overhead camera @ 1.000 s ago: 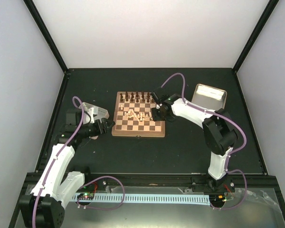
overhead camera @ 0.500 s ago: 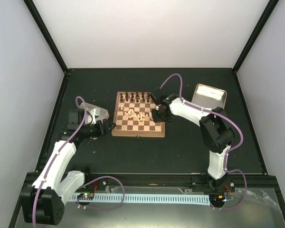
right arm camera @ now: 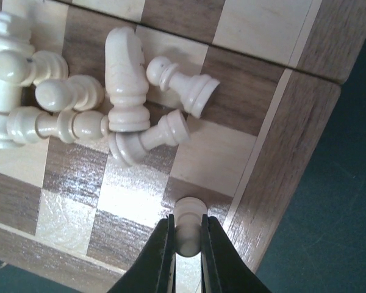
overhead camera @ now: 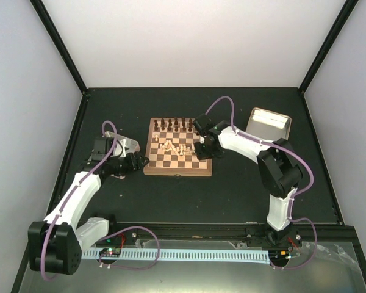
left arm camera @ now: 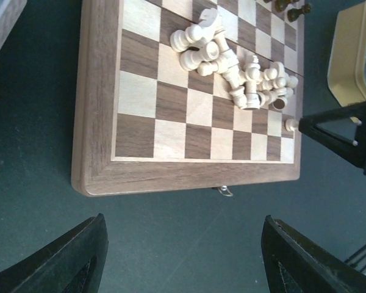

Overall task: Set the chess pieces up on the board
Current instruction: Place the chess piece on the chessboard, then move the chessboard to the center of the board.

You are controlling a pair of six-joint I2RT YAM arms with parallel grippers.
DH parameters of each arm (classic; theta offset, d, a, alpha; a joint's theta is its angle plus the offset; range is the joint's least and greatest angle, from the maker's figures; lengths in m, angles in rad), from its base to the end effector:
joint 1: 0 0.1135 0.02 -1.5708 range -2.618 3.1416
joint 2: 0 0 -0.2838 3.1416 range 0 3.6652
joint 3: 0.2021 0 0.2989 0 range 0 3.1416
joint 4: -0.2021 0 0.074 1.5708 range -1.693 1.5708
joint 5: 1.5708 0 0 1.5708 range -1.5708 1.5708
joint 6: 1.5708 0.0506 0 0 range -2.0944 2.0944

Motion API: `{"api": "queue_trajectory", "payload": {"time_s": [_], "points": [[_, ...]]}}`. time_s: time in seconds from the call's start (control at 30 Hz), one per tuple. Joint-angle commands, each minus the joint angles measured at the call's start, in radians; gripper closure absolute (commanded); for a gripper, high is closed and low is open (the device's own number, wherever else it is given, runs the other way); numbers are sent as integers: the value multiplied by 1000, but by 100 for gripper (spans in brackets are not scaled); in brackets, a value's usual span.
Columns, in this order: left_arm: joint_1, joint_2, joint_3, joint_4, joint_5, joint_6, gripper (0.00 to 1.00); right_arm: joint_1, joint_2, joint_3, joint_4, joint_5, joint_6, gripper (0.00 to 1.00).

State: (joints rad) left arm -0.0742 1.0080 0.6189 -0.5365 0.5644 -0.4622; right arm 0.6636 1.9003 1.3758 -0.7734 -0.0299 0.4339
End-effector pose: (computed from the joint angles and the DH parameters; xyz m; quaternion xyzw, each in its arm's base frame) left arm 0.2298 -0.0442 0.2047 -0.0890 0.9108 -0.3354 0.2236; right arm 0.3370 0.2654 0.1674 -0.1155 0.9838 0.0836 0.1083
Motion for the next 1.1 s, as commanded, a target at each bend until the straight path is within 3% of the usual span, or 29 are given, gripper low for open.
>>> {"api": "queue_trajectory", "payload": {"time_s": [0.0, 0.4, 0.6, 0.83, 1.07], "points": [[-15, 39, 41, 41, -68, 1, 29, 16, -26, -50, -21, -14, -5, 91], [-73, 224, 109, 126, -172, -5, 19, 3, -198, -163, 143, 36, 14, 57], [-89, 344, 163, 133, -242, 18, 18, -9, -265, -299, 268, -10, 70, 56], [-104, 410, 179, 147, -245, 15, 36, -13, -300, -432, 400, -81, 153, 57], [-114, 482, 163, 149, -278, 9, 40, -21, -275, -461, 400, -60, 158, 58]]}}
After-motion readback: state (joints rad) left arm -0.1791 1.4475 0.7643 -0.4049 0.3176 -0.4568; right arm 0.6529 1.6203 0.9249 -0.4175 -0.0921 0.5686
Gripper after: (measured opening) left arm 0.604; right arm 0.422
